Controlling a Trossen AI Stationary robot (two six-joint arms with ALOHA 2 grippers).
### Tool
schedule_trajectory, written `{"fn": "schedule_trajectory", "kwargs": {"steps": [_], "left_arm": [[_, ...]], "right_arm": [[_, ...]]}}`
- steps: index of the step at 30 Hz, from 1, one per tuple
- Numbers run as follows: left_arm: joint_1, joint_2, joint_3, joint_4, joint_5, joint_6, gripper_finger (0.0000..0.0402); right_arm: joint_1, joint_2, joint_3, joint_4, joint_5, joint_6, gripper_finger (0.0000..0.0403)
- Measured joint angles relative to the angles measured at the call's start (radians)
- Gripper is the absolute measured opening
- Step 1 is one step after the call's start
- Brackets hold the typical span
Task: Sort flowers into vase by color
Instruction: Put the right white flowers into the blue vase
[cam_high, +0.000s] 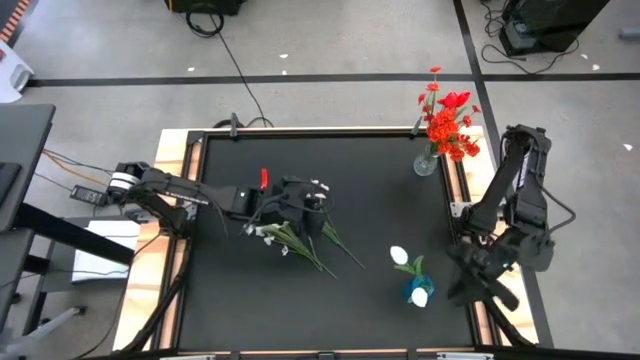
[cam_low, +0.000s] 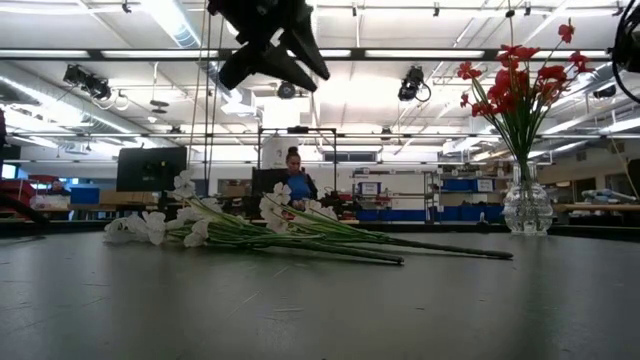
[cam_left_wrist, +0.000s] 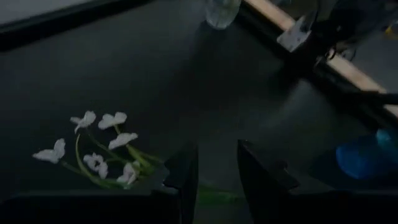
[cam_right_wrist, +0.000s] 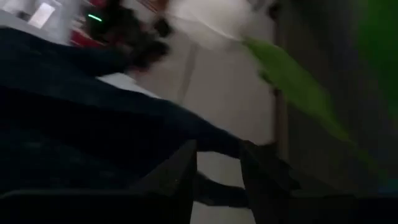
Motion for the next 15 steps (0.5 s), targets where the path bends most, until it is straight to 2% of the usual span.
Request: {"fn": "schedule_trajectory", "kwargs": {"steps": [3, 5, 11, 15], "left_arm": [[0.017, 0.000, 0.000, -0.033, 0.040, 0.001, 0.0117], [0.026, 0.000, 0.000, -0.064, 0.062, 0.000, 0.0117], [0.030, 0.000, 0.000, -0.086, 0.100, 0.084, 0.0117], [0.030, -0.001, 0.000, -0.102, 0.128, 0.106, 0.0117]], "right_arm": [[0.004, -0.028, 0.000, 0.091, 0.019, -0.017, 0.0131], [0.002, -0.054, 0.000, 0.147, 0.083, -0.074, 0.0131], [-0.052, -0.161, 0.000, 0.234, 0.458, -0.265, 0.0131], [-0.136, -0.212, 0.001, 0.232, 0.603, -0.326, 0.0131]]}}
